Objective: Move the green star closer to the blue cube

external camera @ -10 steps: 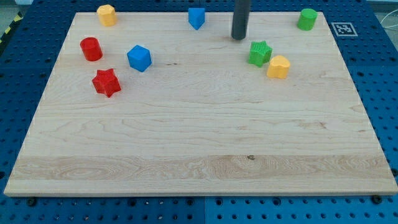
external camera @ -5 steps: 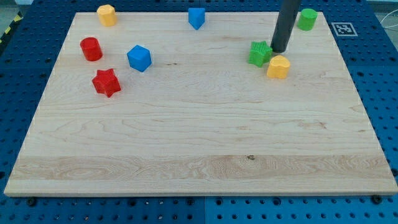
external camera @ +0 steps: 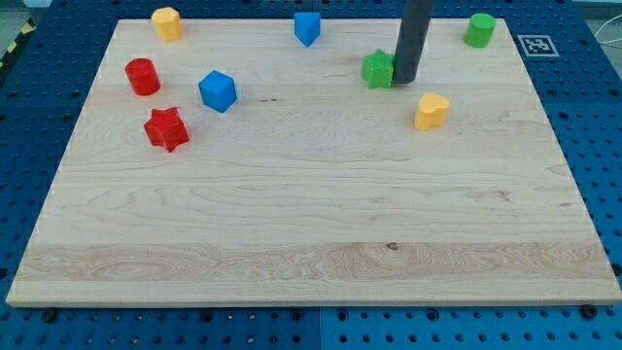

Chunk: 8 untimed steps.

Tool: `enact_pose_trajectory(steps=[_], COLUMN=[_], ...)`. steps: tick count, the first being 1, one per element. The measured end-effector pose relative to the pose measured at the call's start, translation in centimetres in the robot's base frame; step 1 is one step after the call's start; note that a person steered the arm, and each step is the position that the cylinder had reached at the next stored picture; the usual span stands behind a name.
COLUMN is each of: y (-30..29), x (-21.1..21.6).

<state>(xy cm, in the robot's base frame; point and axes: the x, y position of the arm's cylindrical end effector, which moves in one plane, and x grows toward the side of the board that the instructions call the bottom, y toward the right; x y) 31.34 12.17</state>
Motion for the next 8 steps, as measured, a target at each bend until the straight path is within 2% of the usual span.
enact_pose_trajectory(steps=[1, 5, 8], y=[-0.2, -10.2, -17.8], x=[-1.3, -1.3, 0.8])
